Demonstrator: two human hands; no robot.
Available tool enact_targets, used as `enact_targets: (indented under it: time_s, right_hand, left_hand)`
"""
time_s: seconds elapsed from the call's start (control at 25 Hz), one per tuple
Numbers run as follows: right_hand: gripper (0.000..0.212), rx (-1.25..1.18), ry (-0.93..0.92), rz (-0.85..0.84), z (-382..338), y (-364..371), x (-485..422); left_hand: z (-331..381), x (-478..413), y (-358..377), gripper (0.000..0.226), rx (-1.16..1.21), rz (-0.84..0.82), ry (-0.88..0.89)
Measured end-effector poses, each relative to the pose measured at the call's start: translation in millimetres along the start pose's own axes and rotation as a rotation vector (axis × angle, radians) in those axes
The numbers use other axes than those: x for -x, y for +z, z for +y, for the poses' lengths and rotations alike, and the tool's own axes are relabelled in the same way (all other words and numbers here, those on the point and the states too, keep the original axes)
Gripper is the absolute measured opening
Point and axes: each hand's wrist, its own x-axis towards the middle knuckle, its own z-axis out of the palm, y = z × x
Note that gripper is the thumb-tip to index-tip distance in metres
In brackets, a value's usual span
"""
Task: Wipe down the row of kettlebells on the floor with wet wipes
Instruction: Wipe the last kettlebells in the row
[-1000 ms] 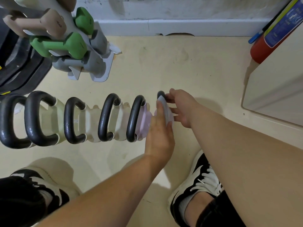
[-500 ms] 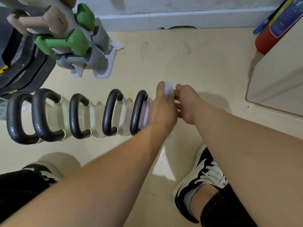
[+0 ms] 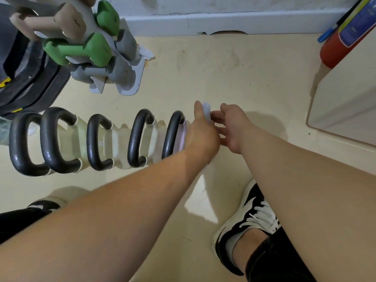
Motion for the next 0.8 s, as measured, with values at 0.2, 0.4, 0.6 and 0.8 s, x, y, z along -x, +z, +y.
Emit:
enact_targets:
  time_s: [0.2, 0.4, 0.6, 0.8]
  right_hand:
    - [0.032, -0.078, -0.041, -0.004, 2.7, 3.8, 7.7]
    - [0.033, -0.071, -0.029, 0.017, 4.9, 3.5, 6.5]
    - [0.038, -0.034, -0.010, 0.036, 4.8, 8.0, 4.9]
    - [0.032, -0.011, -0.030, 0.055, 7.2, 10.3, 2.7]
  left_hand:
    - [32.3, -39.0, 1.8, 0.008, -0.475, 0.037, -0.069]
    - [31.4, -28.3, 9.2, 0.018, -0.634, 0.111, 0.177]
    - [-49.2, 21.8, -25.1, 0.060, -0.672, 0.067, 0.601]
    - [-102.6, 32.3, -34.8, 0.094, -0.944, 0.157, 0.682]
